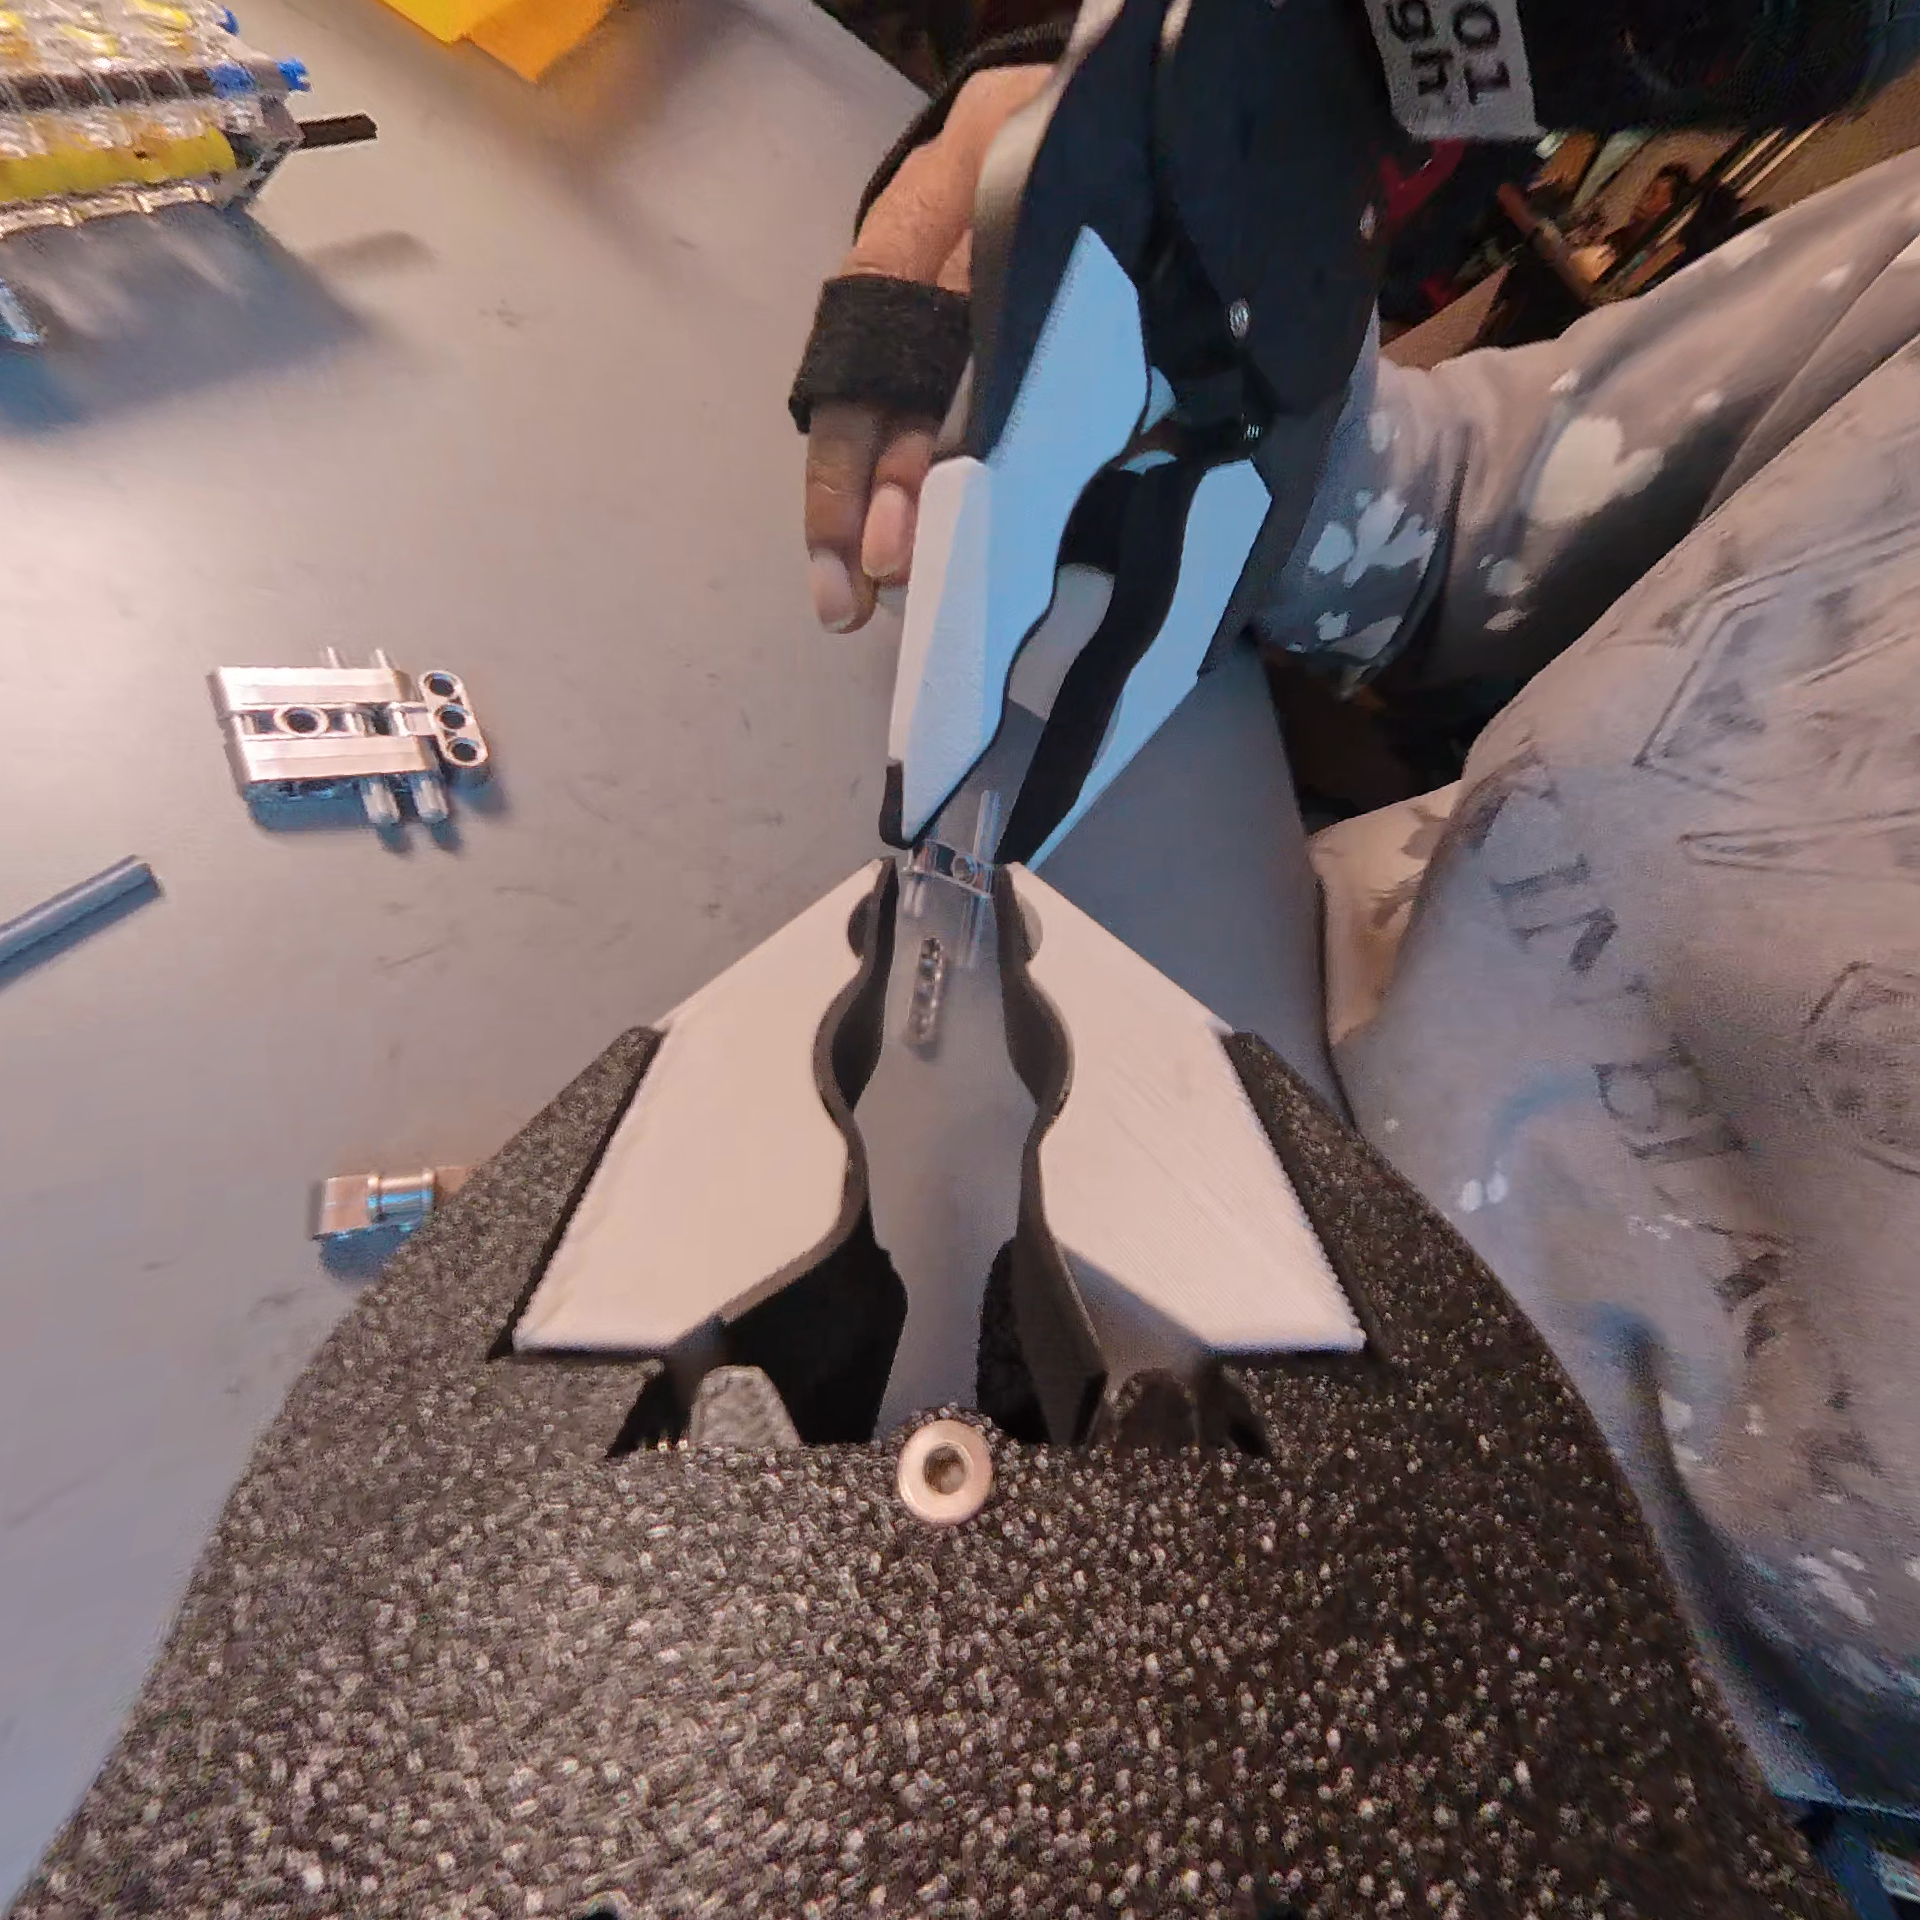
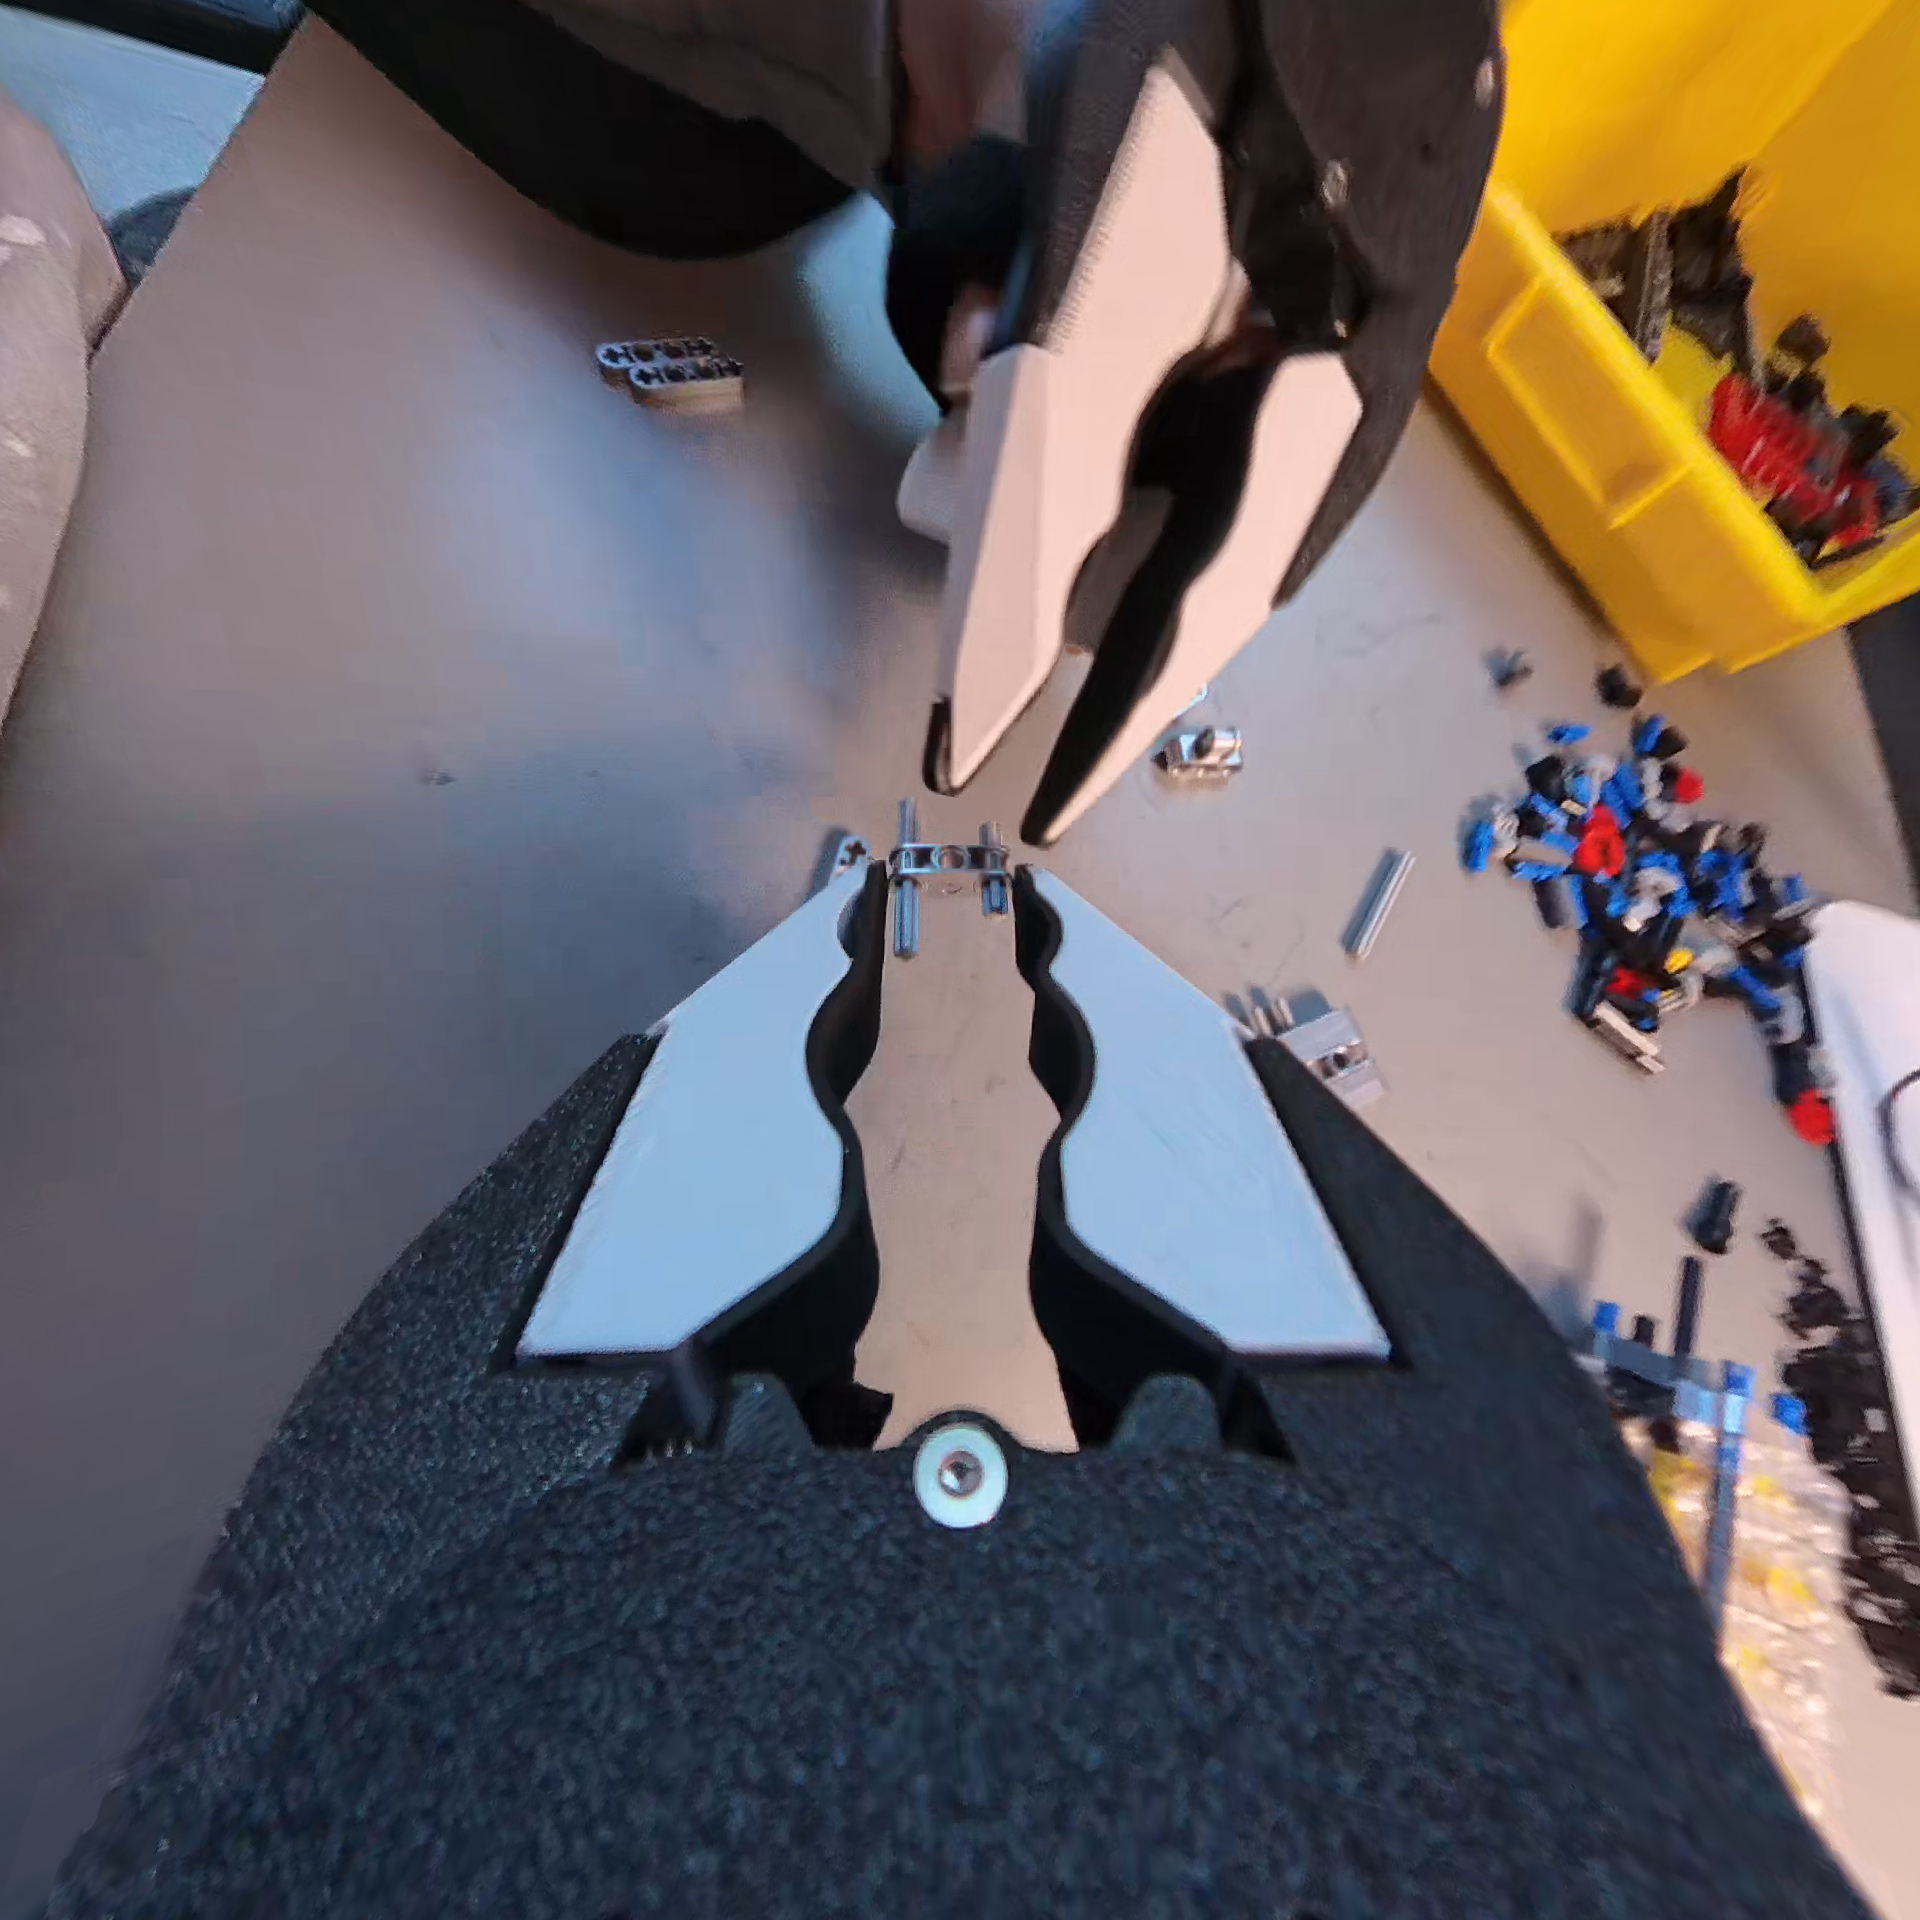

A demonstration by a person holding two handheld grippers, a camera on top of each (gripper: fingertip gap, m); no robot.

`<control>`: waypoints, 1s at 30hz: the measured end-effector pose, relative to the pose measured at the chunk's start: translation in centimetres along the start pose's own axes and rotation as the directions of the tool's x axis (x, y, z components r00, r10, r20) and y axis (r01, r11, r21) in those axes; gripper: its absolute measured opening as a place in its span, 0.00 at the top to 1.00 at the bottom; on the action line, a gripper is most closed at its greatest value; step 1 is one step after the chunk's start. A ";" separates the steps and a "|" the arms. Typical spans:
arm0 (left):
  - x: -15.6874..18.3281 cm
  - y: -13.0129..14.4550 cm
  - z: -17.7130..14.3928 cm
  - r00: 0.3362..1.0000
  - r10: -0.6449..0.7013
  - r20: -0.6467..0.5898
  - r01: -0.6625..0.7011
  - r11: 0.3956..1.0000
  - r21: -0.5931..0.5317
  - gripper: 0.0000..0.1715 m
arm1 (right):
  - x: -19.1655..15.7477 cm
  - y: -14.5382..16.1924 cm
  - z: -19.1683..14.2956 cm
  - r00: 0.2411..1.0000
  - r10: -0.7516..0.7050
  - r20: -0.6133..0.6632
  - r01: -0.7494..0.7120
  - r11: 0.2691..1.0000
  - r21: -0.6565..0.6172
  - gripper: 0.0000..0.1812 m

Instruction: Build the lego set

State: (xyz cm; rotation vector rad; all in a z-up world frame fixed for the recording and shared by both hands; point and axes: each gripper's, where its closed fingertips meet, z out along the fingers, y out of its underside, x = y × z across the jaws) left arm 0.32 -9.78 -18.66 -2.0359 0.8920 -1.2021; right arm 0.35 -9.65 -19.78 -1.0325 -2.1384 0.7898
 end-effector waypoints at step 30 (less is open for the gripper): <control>2.0 -6.2 -4.1 0.994 0.053 -0.095 0.004 0.853 0.521 0.97 | 3.8 -5.4 -3.2 0.925 0.378 0.043 -0.355 0.816 0.455 0.97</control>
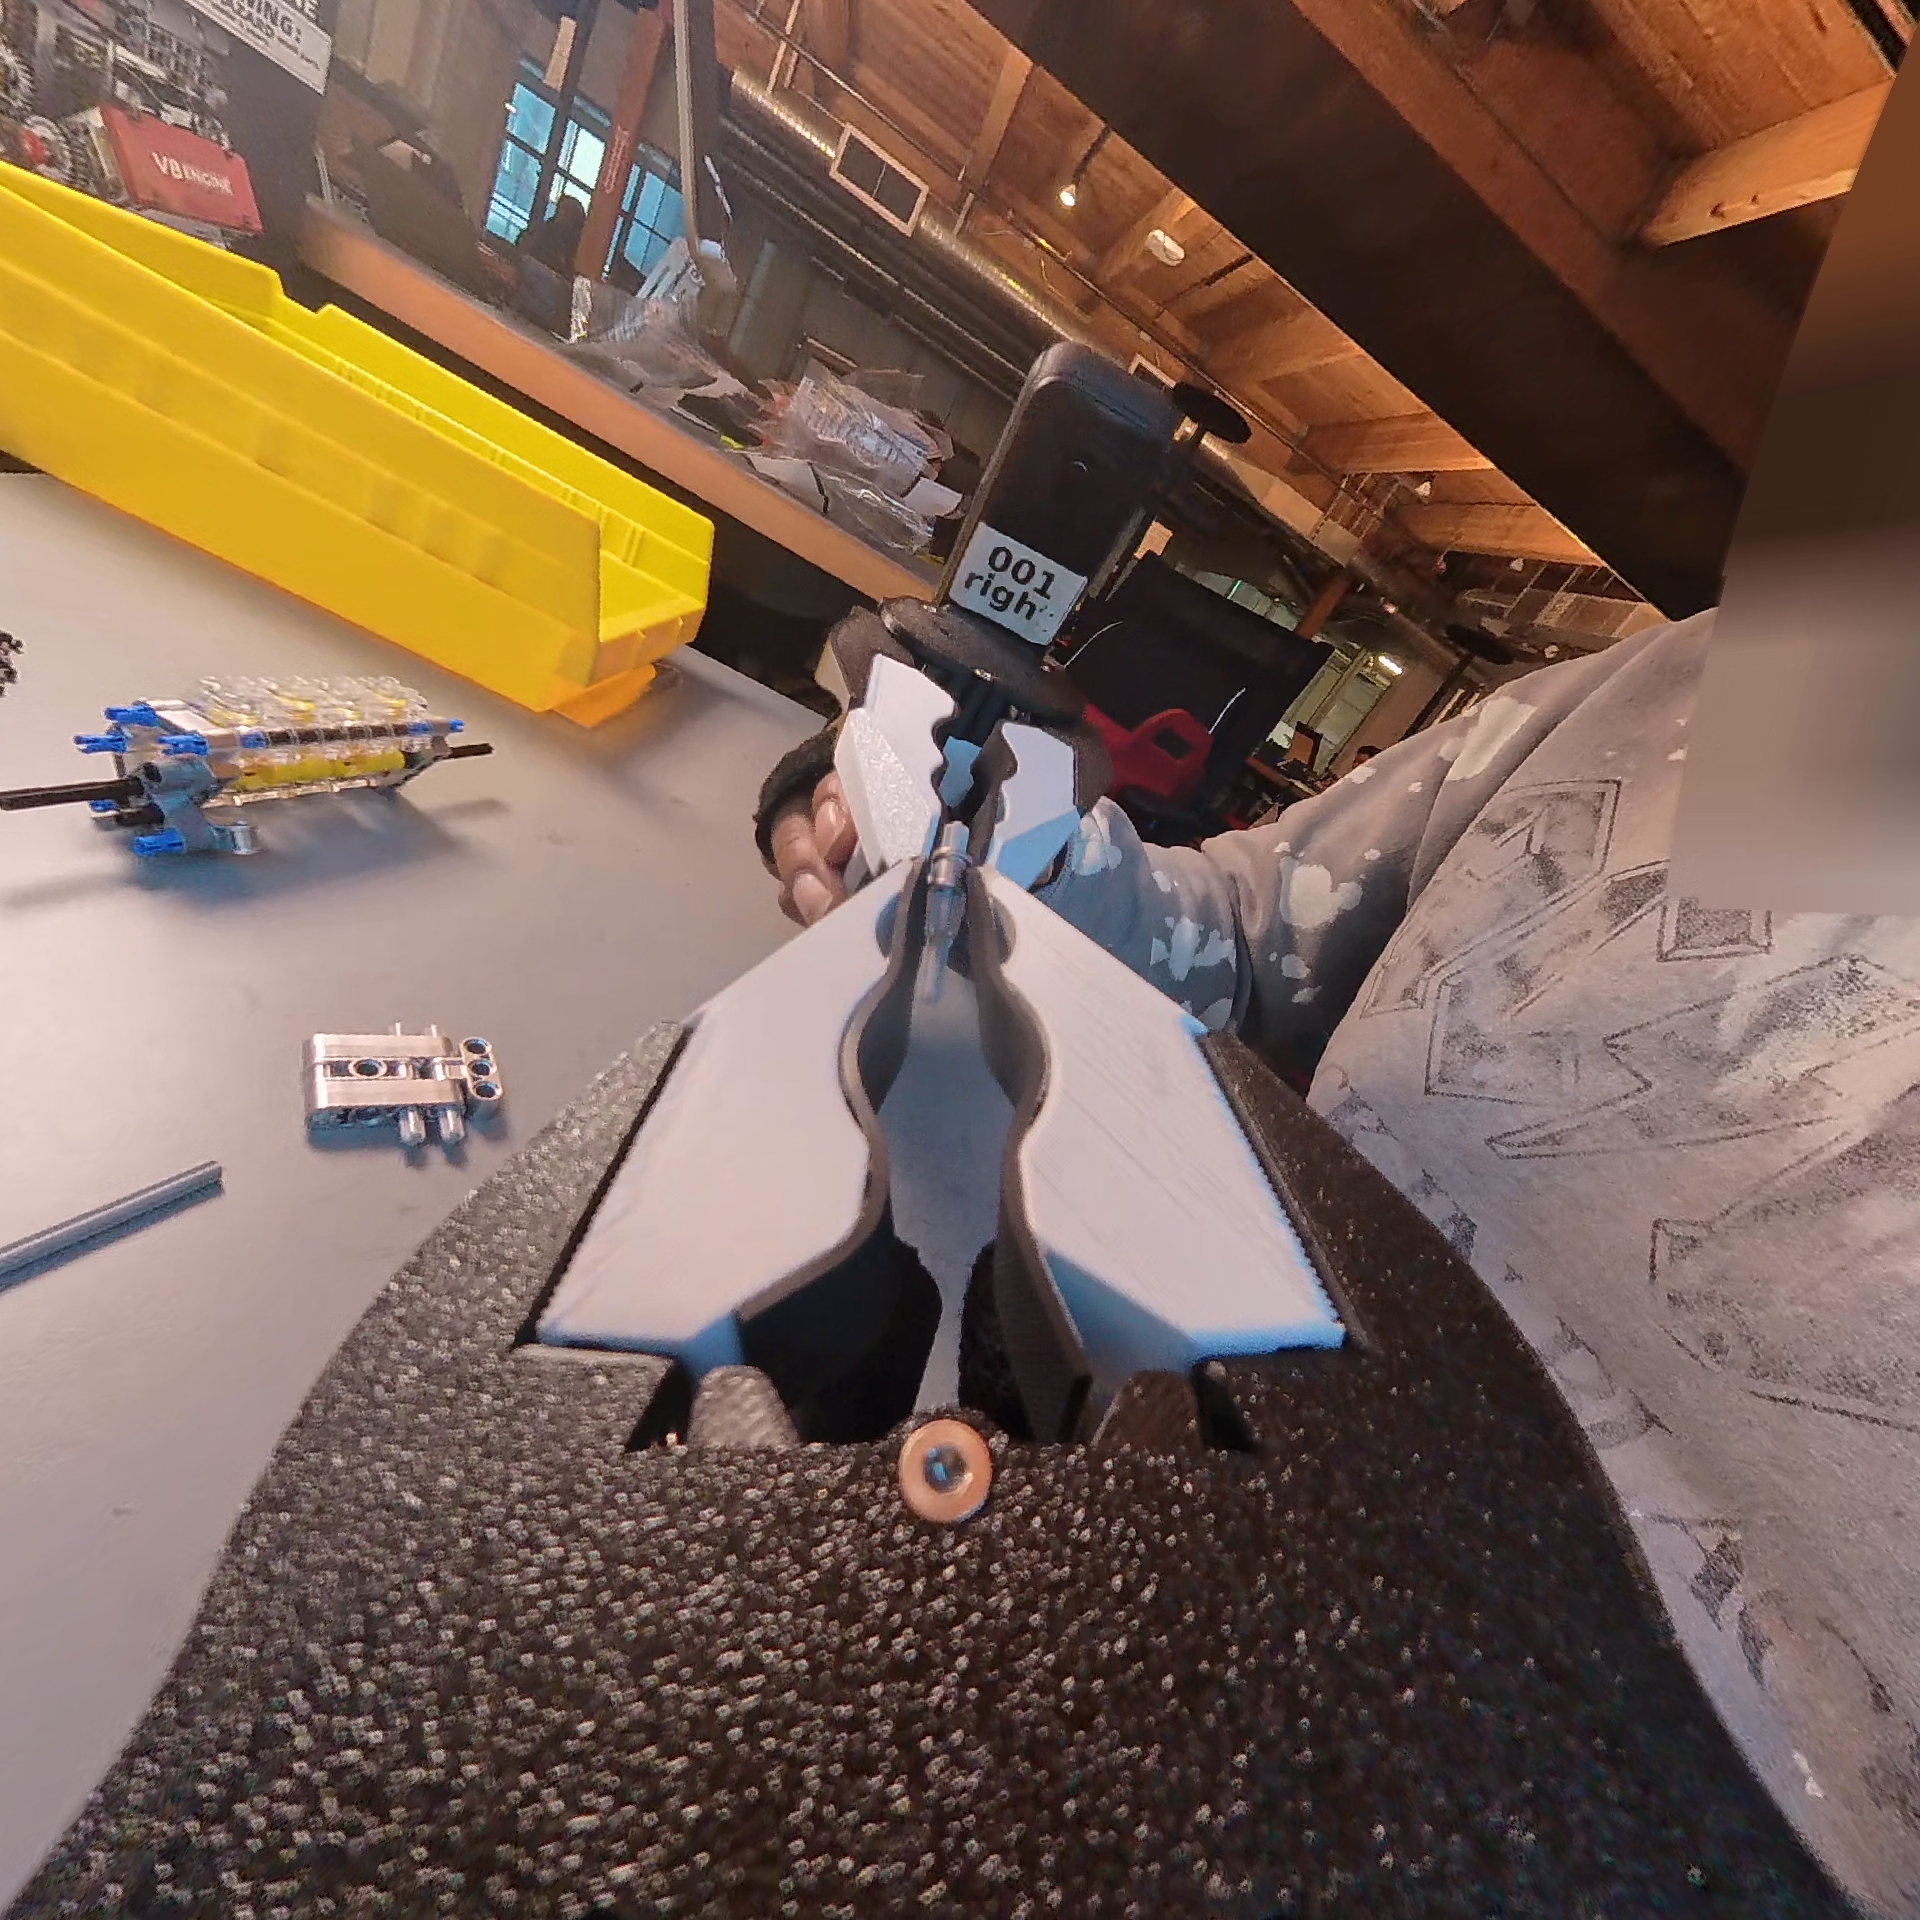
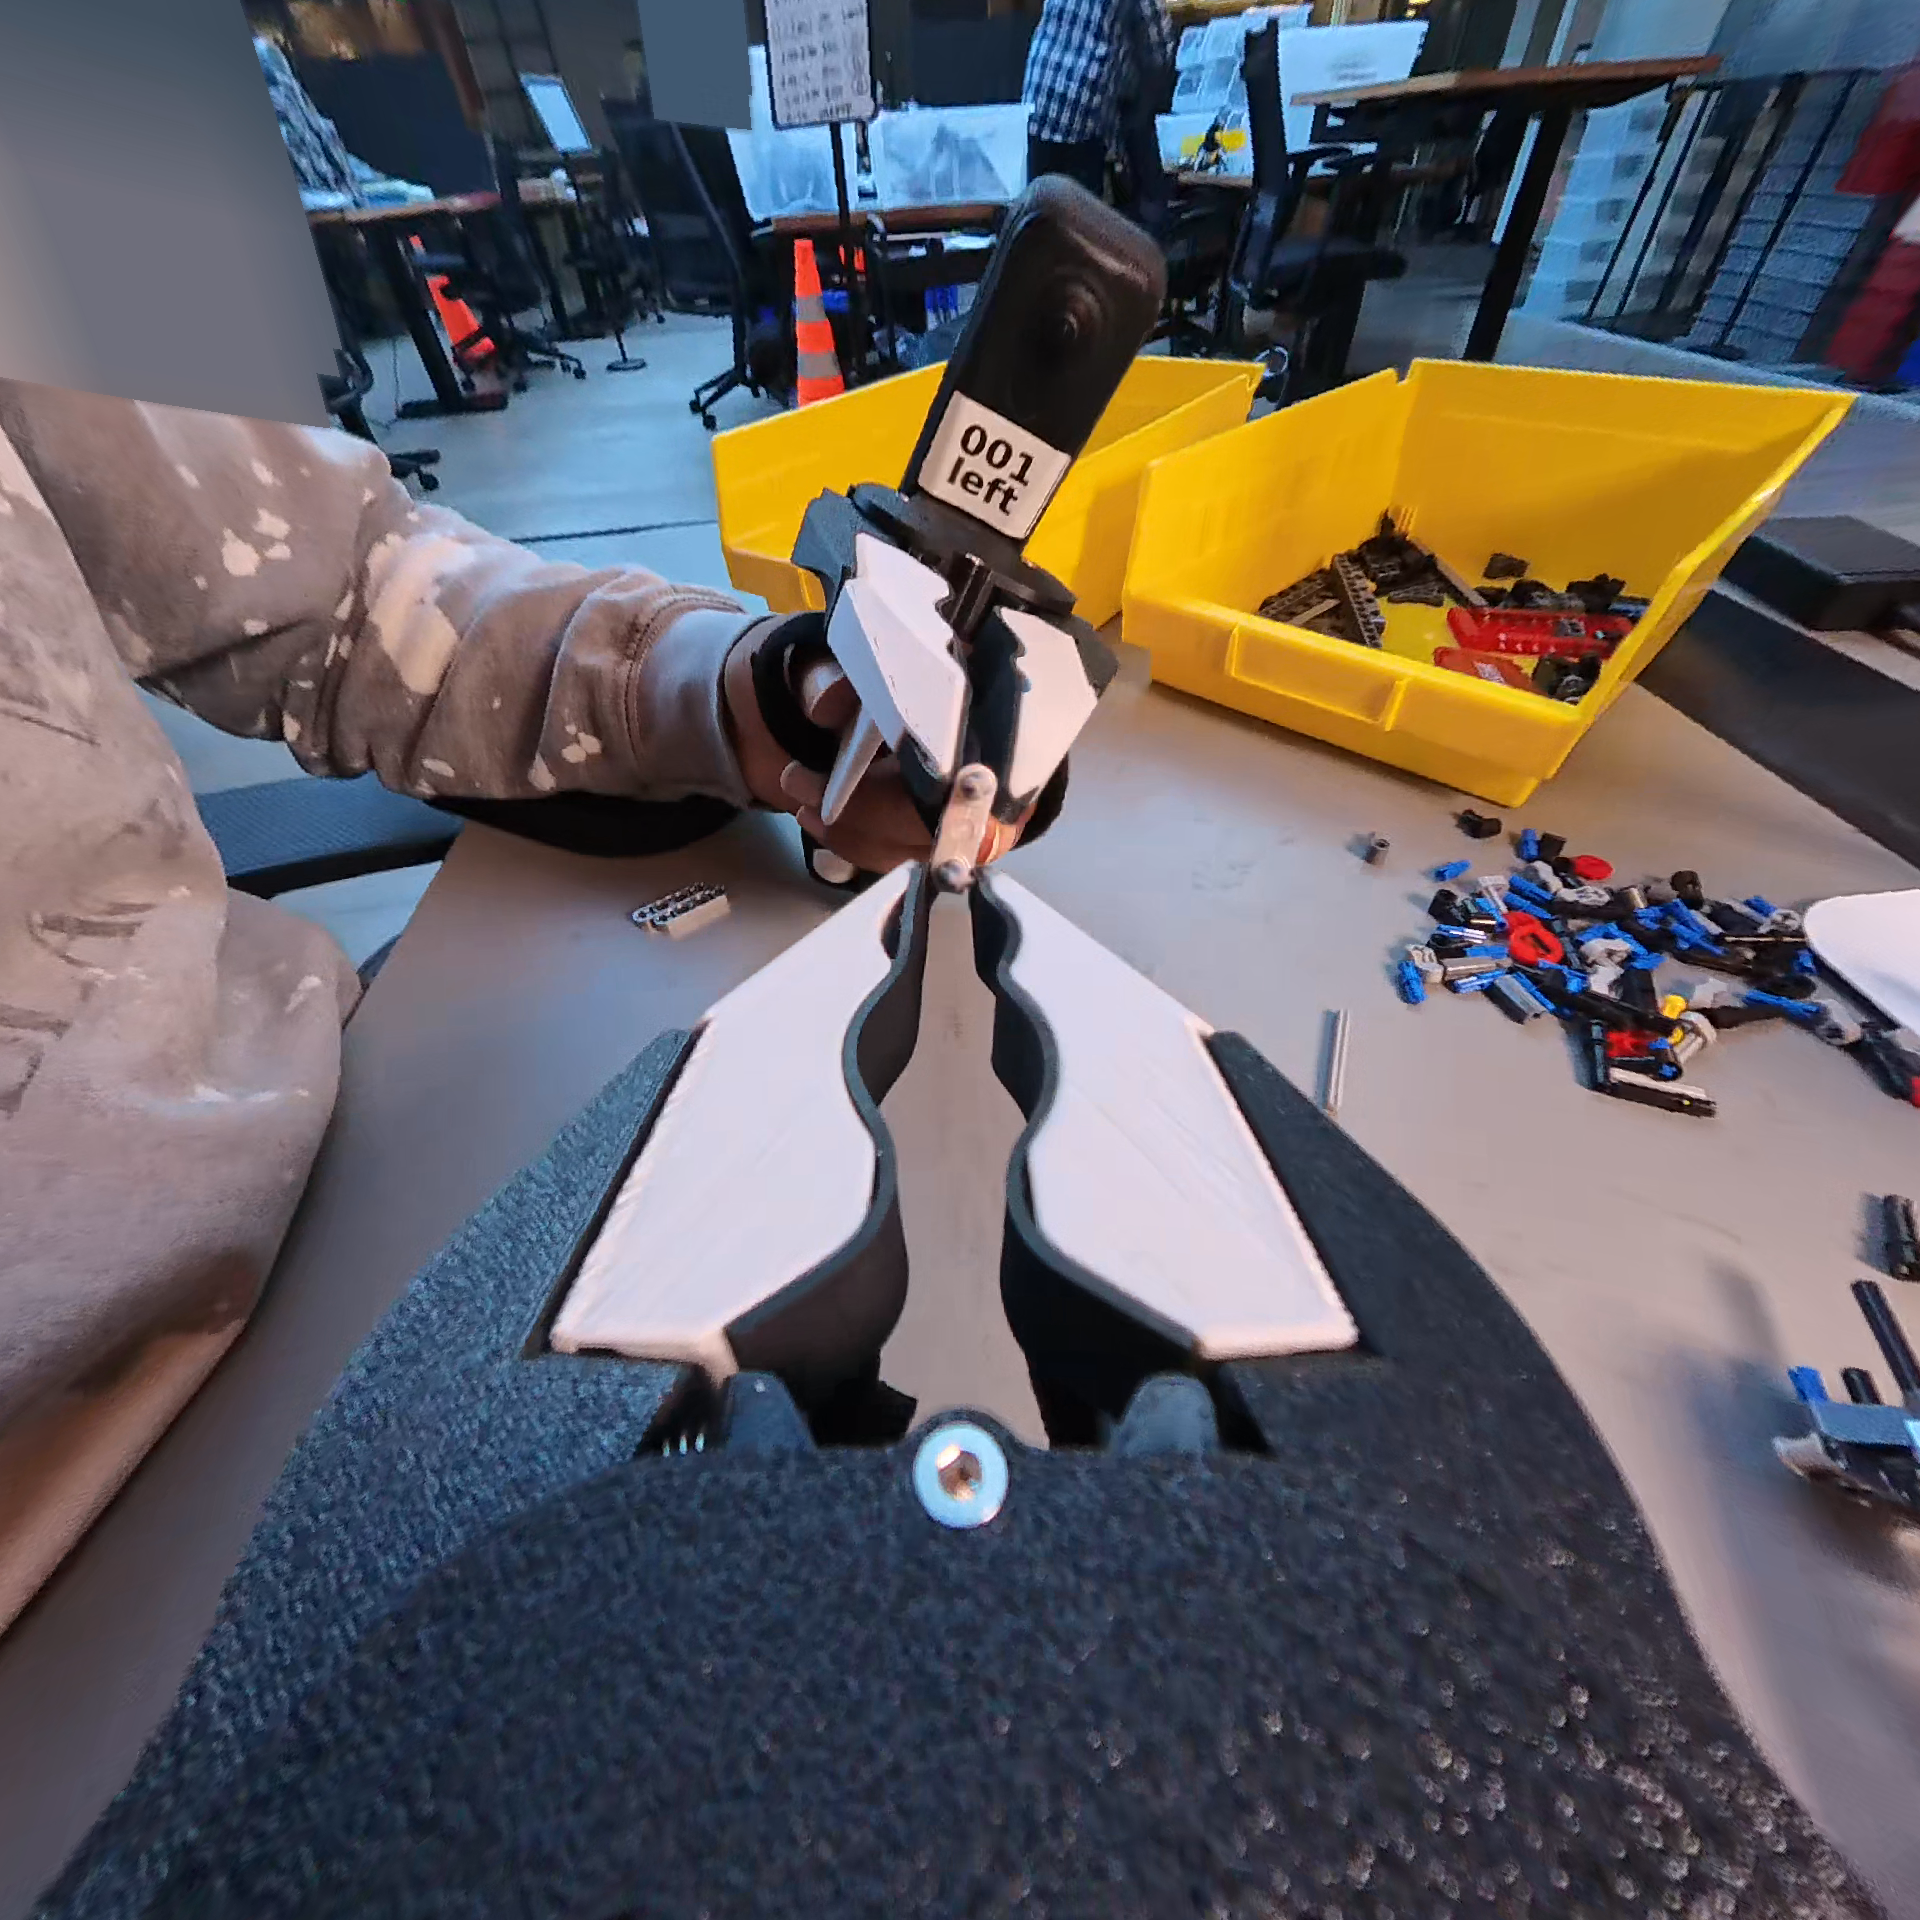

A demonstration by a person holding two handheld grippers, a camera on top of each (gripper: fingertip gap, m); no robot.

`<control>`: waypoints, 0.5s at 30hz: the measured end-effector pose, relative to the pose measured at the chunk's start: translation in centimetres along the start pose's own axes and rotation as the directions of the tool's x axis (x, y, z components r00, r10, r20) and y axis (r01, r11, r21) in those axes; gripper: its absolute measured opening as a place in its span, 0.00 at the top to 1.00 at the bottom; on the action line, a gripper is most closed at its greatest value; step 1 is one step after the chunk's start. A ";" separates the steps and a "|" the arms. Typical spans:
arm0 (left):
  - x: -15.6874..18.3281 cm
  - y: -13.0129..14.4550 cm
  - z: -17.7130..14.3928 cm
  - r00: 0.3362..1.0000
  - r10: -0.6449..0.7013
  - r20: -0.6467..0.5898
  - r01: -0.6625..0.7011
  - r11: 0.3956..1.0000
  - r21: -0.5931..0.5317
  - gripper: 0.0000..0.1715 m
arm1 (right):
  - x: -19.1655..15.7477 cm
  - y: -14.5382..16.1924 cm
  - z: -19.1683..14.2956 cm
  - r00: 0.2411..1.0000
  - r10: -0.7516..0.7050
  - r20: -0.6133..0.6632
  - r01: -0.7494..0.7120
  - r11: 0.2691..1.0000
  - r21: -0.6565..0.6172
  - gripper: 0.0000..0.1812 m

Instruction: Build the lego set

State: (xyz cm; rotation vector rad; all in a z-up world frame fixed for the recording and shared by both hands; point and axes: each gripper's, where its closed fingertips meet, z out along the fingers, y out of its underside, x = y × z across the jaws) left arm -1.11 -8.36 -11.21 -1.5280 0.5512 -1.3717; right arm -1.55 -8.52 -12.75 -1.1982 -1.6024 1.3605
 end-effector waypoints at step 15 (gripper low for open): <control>-0.3 1.6 0.0 0.996 0.078 0.041 -0.073 0.992 -0.100 0.97 | 0.2 0.2 -1.1 0.999 0.020 0.029 -0.019 1.000 -0.014 0.89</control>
